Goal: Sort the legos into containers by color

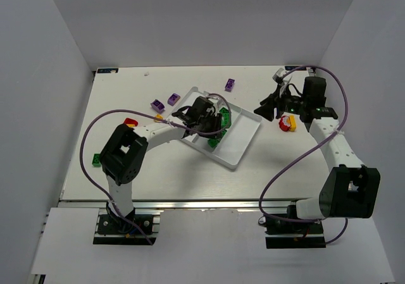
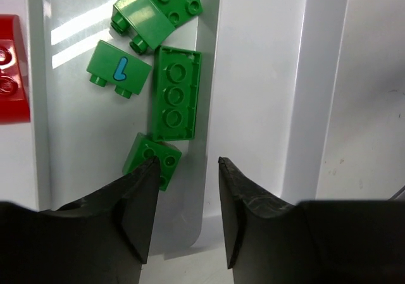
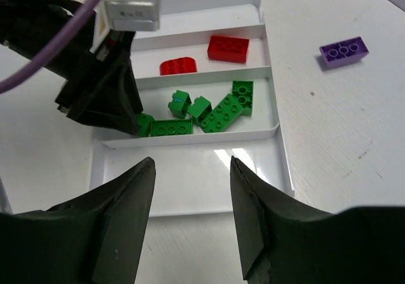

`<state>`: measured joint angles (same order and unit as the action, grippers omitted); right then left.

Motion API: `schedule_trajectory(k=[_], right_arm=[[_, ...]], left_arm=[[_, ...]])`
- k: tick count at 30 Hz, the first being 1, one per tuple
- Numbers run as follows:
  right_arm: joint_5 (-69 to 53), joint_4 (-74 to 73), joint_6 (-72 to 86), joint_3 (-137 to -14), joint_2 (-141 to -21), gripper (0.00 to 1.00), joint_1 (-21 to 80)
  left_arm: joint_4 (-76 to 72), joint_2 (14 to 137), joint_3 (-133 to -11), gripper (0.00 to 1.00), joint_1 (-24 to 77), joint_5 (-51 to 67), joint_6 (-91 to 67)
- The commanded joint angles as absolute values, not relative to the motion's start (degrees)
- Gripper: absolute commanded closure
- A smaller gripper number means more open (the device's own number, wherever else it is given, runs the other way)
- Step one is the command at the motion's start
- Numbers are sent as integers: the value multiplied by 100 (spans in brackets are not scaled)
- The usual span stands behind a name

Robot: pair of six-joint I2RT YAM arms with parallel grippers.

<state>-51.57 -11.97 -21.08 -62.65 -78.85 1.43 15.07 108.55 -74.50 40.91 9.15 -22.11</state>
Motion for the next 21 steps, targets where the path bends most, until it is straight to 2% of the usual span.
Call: schedule_trajectory(k=[1, 3, 4, 5, 6, 8, 10, 11, 12, 13, 14, 15, 18, 21], right_arm=[[-4819, -1099, -2030, -6188, -7743, 44, 62], [-4502, -985, -1926, -6161, -7717, 43, 70], [-4091, -915, -1873, -6126, -7673, 40, 62], [-3869, -853, -1837, -6056, -7647, 36, 62], [-3597, -774, -1724, -6021, -7638, 27, 70], [-2841, -563, -1592, -5942, -7664, 13, 62], [-2350, -562, -1591, -5968, -7795, 11, 70], [-2225, -702, -1591, -6046, -7857, 11, 62], [-2154, -799, -1634, -6090, -7927, 11, 1], [-2136, -939, -1826, -6160, -8050, 11, -96], [-2136, -1141, -1959, -6196, -8103, 11, -114], [-2127, -1195, -2082, -6240, -8147, 11, -166], [-1864, -1318, -2241, -6449, -8436, 10, -316], [-1521, -1834, -2092, -7028, -9173, 11, -517]], left_arm=[[1564, 10443, -7725, 50, 4113, 607, -2197], [1582, 10258, -7665, 56, 4113, 283, -2241], [1591, 10031, -7621, 67, 4105, 177, -2267], [1573, 9907, -7559, 73, 4087, 89, -2311], [1565, 9775, -7385, 79, 4070, -199, -2390], [1599, 9336, -7164, 87, 4008, -429, -2469], [1591, 8993, -6736, 87, 3912, -754, -2636], [1539, 8617, -6558, 83, 3868, -834, -2689], [1521, 8413, -6383, 74, 3824, -896, -2837], [1503, 8220, -6050, 61, 3771, -966, -2917], [1503, 7844, -5890, 39, 3666, -1045, -3057], [1512, 7666, -5741, 32, 3622, -1081, -3128], [1573, 7025, -5275, 20, 3437, -1125, -3321], [1635, 6559, -4905, 18, 3340, -1107, -3488]])
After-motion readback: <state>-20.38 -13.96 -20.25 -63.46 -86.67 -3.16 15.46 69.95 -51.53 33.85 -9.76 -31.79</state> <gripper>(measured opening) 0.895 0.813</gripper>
